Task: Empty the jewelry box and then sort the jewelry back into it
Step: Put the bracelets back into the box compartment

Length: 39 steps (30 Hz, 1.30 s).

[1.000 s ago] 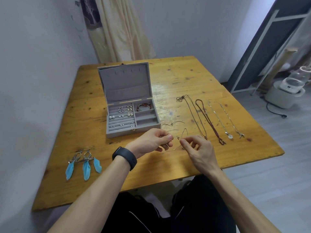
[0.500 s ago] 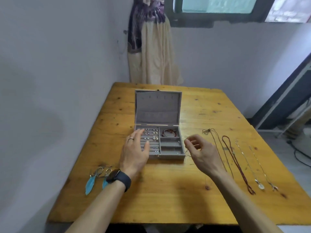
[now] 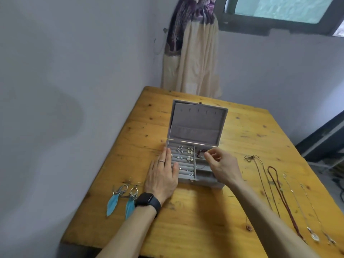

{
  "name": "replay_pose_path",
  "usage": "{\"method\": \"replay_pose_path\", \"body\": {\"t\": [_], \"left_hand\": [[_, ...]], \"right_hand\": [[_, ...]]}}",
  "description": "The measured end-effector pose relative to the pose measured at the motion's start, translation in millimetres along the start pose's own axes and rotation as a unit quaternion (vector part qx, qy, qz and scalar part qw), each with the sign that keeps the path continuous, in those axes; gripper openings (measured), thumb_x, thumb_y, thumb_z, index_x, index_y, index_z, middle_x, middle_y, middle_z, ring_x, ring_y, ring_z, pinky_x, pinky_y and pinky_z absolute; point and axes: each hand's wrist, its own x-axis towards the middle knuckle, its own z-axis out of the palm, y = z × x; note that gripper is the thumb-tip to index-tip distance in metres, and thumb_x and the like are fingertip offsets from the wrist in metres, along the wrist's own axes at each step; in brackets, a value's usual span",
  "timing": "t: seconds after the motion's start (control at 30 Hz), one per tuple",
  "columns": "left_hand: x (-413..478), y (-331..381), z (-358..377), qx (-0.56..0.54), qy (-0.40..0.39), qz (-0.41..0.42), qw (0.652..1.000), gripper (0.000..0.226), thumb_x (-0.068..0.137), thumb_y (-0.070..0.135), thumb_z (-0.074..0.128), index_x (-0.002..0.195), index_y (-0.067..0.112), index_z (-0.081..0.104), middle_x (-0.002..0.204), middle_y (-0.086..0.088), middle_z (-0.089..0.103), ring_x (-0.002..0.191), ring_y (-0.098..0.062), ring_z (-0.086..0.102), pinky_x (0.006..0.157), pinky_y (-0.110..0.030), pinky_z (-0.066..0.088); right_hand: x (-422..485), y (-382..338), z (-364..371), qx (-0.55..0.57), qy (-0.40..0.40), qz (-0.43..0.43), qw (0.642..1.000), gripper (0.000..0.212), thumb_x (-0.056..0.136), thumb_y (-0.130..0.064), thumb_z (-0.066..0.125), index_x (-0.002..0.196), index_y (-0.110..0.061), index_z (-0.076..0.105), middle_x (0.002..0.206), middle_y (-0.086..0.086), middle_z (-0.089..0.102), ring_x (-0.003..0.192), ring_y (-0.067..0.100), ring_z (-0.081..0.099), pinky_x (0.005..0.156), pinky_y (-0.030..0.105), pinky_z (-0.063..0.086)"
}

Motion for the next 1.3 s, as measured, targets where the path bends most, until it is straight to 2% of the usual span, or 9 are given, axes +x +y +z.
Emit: {"method": "replay_pose_path", "body": {"t": [0.17, 0.27, 0.37, 0.67, 0.8, 0.97, 1.1, 1.2, 1.3], "left_hand": [[0, -1, 2, 0.006, 0.006, 0.004, 1.0, 0.062, 0.105, 0.047, 0.018, 0.159, 0.018, 0.005, 0.167, 0.0, 0.002, 0.153, -0.015, 0.012, 0.125, -0.036, 0.01], [0, -1, 2, 0.01, 0.006, 0.004, 1.0, 0.062, 0.106, 0.046, 0.02, 0.159, 0.017, 0.008, 0.167, -0.001, 0.005, 0.152, -0.017, 0.016, 0.125, -0.038, 0.014], [0, 1, 2, 0.012, 0.005, 0.001, 1.0, 0.062, 0.106, 0.046, 0.02, 0.159, 0.017, 0.009, 0.167, 0.0, 0.006, 0.152, -0.017, 0.018, 0.124, -0.041, 0.017], [-1, 2, 2, 0.02, 0.006, 0.001, 1.0, 0.067, 0.101, 0.051, 0.012, 0.158, 0.016, 0.013, 0.167, -0.001, 0.007, 0.151, -0.017, 0.02, 0.123, -0.042, 0.02], [-1, 1, 3, 0.022, 0.007, -0.001, 1.0, 0.062, 0.105, 0.047, 0.02, 0.158, 0.016, 0.015, 0.167, -0.002, 0.009, 0.151, -0.018, 0.021, 0.123, -0.042, 0.022], [0, 2, 4, 0.03, 0.012, 0.001, 0.999, 0.064, 0.103, 0.049, 0.016, 0.158, 0.017, 0.017, 0.166, -0.002, 0.01, 0.151, -0.018, 0.021, 0.124, -0.04, 0.019], [-1, 1, 4, 0.028, 0.013, 0.003, 1.0, 0.06, 0.106, 0.045, 0.022, 0.158, 0.017, 0.017, 0.167, -0.003, 0.01, 0.151, -0.018, 0.021, 0.123, -0.041, 0.019], [0, 1, 4, 0.028, 0.012, 0.003, 1.0, 0.06, 0.106, 0.045, 0.022, 0.158, 0.018, 0.017, 0.167, -0.003, 0.009, 0.151, -0.018, 0.022, 0.123, -0.041, 0.021], [0, 0, 5, 0.032, 0.015, 0.004, 0.999, 0.063, 0.103, 0.048, 0.016, 0.158, 0.018, 0.019, 0.166, -0.003, 0.011, 0.15, -0.02, 0.024, 0.122, -0.04, 0.023]], "right_hand": [[0, 16, 1, -0.156, 0.02, 0.04, 0.987, 0.02, 0.095, -0.042, 0.059, 0.093, -0.027, 0.071, 0.086, -0.004, 0.069, 0.075, 0.017, 0.059, 0.062, 0.025, 0.04], [1, 22, -2, -0.223, 0.033, 0.034, 0.974, 0.025, 0.094, -0.042, 0.059, 0.094, -0.024, 0.076, 0.093, 0.0, 0.07, 0.08, 0.02, 0.057, 0.065, 0.026, 0.04], [3, 25, -3, -0.236, 0.02, 0.034, 0.971, 0.025, 0.091, -0.04, 0.061, 0.093, -0.023, 0.079, 0.098, 0.001, 0.068, 0.086, 0.022, 0.059, 0.072, 0.029, 0.045], [1, 22, -14, -0.256, -0.041, 0.032, 0.965, 0.019, 0.085, -0.04, 0.062, 0.088, -0.029, 0.077, 0.099, -0.001, 0.063, 0.086, 0.019, 0.058, 0.079, 0.033, 0.053], [1, 18, -13, -0.267, -0.034, 0.018, 0.963, 0.02, 0.089, -0.042, 0.063, 0.095, -0.027, 0.074, 0.097, -0.002, 0.057, 0.086, 0.018, 0.054, 0.075, 0.03, 0.046], [-3, 21, -8, -0.267, 0.004, -0.013, 0.964, 0.024, 0.093, -0.038, 0.054, 0.106, -0.026, 0.071, 0.096, -0.003, 0.053, 0.089, 0.018, 0.051, 0.071, 0.03, 0.043], [-1, 23, -5, -0.307, -0.032, -0.019, 0.951, 0.031, 0.093, -0.038, 0.047, 0.114, -0.033, 0.071, 0.105, -0.001, 0.053, 0.102, 0.019, 0.045, 0.081, 0.034, 0.045], [1, 26, -4, -0.305, -0.053, -0.03, 0.95, 0.033, 0.095, -0.039, 0.045, 0.117, -0.037, 0.069, 0.106, -0.002, 0.051, 0.103, 0.019, 0.043, 0.089, 0.036, 0.046], [1, 29, -6, -0.275, -0.06, -0.04, 0.959, 0.029, 0.097, -0.04, 0.047, 0.115, -0.039, 0.07, 0.104, -0.005, 0.05, 0.102, 0.017, 0.043, 0.089, 0.035, 0.045]]}}
